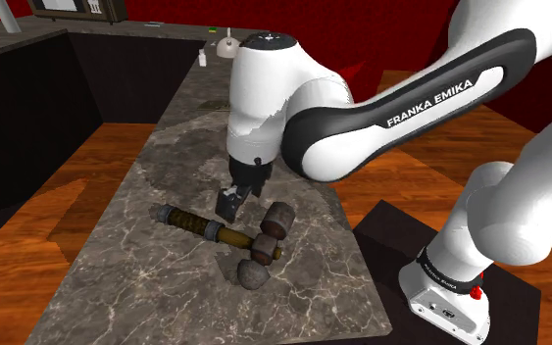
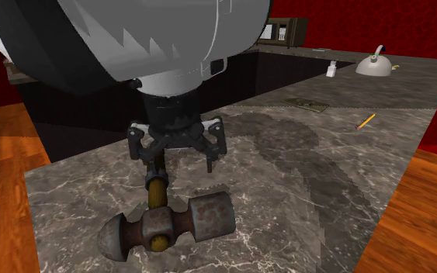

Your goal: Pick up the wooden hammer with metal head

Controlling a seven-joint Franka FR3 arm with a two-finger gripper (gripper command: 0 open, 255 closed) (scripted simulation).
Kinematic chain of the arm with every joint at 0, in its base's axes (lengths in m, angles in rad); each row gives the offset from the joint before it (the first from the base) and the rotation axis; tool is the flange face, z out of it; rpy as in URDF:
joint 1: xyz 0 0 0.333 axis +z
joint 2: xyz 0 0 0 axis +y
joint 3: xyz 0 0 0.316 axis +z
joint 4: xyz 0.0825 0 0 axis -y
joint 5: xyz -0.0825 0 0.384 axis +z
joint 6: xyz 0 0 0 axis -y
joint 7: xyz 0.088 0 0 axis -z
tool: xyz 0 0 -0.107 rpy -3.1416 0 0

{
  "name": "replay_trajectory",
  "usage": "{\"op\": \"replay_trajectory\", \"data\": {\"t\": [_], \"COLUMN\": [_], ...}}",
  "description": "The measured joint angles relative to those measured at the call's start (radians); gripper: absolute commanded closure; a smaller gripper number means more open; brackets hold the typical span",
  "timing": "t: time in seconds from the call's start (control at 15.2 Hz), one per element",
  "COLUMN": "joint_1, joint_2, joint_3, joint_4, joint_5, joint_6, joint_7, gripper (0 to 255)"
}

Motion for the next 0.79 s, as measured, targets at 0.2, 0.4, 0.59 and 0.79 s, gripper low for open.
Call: {"op": "replay_trajectory", "data": {"t": [0.2,0.4,0.59,0.79], "joint_1": [0.009,0.018,0.020,0.022], "joint_2": [0.100,0.163,0.198,0.225], "joint_3": [0.044,0.062,0.064,0.062], "joint_4": [0.054,0.086,0.076,0.061], "joint_5": [-0.079,-0.137,-0.173,-0.202], "joint_6": [0.055,0.085,0.124,0.159], "joint_7": [0.074,0.124,0.154,0.176], "gripper": [0,0,0,0]}}
